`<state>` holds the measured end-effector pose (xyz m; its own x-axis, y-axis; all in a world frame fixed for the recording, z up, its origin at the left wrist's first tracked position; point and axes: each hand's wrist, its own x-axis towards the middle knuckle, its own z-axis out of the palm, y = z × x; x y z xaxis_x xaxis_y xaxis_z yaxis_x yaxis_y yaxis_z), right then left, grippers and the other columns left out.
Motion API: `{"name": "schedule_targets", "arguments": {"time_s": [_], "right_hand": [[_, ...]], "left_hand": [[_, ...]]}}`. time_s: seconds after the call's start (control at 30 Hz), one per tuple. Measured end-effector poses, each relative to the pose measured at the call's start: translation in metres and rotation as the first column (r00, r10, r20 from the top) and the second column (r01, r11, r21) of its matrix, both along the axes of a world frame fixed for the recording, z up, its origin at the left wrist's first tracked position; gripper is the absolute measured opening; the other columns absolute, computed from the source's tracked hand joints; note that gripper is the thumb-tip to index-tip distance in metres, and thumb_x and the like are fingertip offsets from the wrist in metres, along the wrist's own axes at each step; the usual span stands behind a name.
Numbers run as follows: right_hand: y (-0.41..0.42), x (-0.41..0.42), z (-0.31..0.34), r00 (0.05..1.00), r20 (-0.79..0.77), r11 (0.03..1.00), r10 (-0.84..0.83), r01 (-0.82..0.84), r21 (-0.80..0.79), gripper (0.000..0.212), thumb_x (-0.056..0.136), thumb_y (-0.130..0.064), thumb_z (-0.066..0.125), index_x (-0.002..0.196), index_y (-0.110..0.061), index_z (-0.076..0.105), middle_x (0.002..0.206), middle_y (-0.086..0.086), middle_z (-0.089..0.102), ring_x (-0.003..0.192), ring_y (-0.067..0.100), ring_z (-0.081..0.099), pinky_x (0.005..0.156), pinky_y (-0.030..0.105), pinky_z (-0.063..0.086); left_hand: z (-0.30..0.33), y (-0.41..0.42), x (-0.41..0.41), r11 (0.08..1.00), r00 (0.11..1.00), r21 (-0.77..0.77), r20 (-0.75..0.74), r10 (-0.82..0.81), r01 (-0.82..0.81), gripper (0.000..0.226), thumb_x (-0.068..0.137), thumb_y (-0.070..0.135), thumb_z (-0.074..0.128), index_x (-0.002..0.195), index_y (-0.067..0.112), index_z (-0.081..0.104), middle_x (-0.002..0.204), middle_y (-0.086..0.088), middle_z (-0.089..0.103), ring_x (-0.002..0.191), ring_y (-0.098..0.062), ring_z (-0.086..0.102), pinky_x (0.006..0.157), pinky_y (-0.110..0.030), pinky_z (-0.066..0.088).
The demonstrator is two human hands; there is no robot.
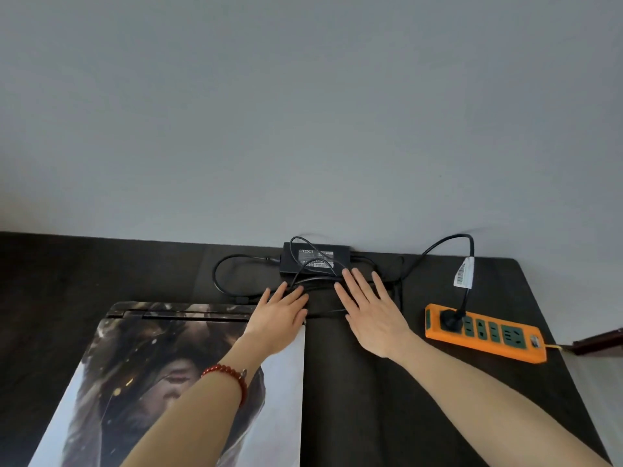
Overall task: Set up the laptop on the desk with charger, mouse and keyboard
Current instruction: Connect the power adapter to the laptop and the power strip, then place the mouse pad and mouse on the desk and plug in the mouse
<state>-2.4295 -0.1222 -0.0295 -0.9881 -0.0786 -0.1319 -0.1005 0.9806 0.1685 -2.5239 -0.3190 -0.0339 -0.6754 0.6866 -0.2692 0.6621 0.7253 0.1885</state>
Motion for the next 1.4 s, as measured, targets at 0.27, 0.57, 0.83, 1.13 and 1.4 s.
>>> {"name": "schedule_targets", "arguments": {"time_s": [0.27,0.57,0.83,1.13,1.4], "right_hand": [[-0.044,0.068,0.054,0.993,0.089,0.970,-0.079,0.097,-0.224,0.059,0.093,-0.018,0.036,0.147,-0.013,0.011,0.157,0.008,0.009,0.145,0.024,0.000,0.116,0.050,-0.004],[-0.152,0.173,0.089,0.973,0.189,0.637,-0.130,0.228,-0.736,0.037,0.097,-0.022,0.034,0.132,-0.017,0.046,0.134,-0.001,0.052,0.122,0.016,0.048,0.102,0.029,0.040],[-0.305,0.244,0.096,0.942,0.329,0.429,0.068,0.270,-0.862,0.031,0.095,-0.022,0.038,0.120,-0.021,0.057,0.114,-0.001,0.065,0.104,0.012,0.058,0.088,0.022,0.042],[-0.534,0.333,0.108,0.920,0.303,0.420,0.249,0.179,-0.890,0.029,0.094,-0.017,0.038,0.110,-0.015,0.062,0.098,0.001,0.071,0.087,0.015,0.062,0.070,0.013,0.042],[-0.735,0.410,0.076,0.710,0.481,0.517,0.515,0.190,-0.834,0.032,0.096,-0.021,0.035,0.119,-0.020,0.057,0.097,-0.006,0.063,0.094,0.014,0.060,0.080,0.024,0.044]], "left_hand": [[0.043,-0.039,0.094,0.826,0.897,0.352,0.124,0.424,-0.440,0.039,0.094,0.027,0.042,0.132,0.021,0.046,0.142,-0.002,0.042,0.132,-0.021,0.036,0.112,-0.041,0.029],[0.079,-0.151,0.228,0.603,0.726,0.425,0.234,0.647,-0.675,0.032,0.090,0.019,0.051,0.122,0.014,0.057,0.123,-0.007,0.059,0.108,-0.027,0.057,0.093,-0.035,0.044],[0.091,-0.311,0.359,0.288,0.426,0.449,0.244,0.871,-0.846,0.025,0.091,0.020,0.051,0.112,0.013,0.063,0.110,-0.007,0.065,0.098,-0.023,0.062,0.085,-0.025,0.041],[0.111,-0.535,0.514,-0.011,0.163,0.477,0.322,0.933,-0.879,0.024,0.091,0.022,0.049,0.109,0.019,0.064,0.104,0.002,0.068,0.096,-0.011,0.061,0.080,-0.021,0.041],[0.092,-0.714,0.652,-0.362,-0.259,0.359,0.303,0.917,-0.860,0.028,0.094,0.024,0.044,0.118,0.018,0.058,0.122,-0.004,0.061,0.110,-0.021,0.055,0.085,-0.030,0.044]]}}
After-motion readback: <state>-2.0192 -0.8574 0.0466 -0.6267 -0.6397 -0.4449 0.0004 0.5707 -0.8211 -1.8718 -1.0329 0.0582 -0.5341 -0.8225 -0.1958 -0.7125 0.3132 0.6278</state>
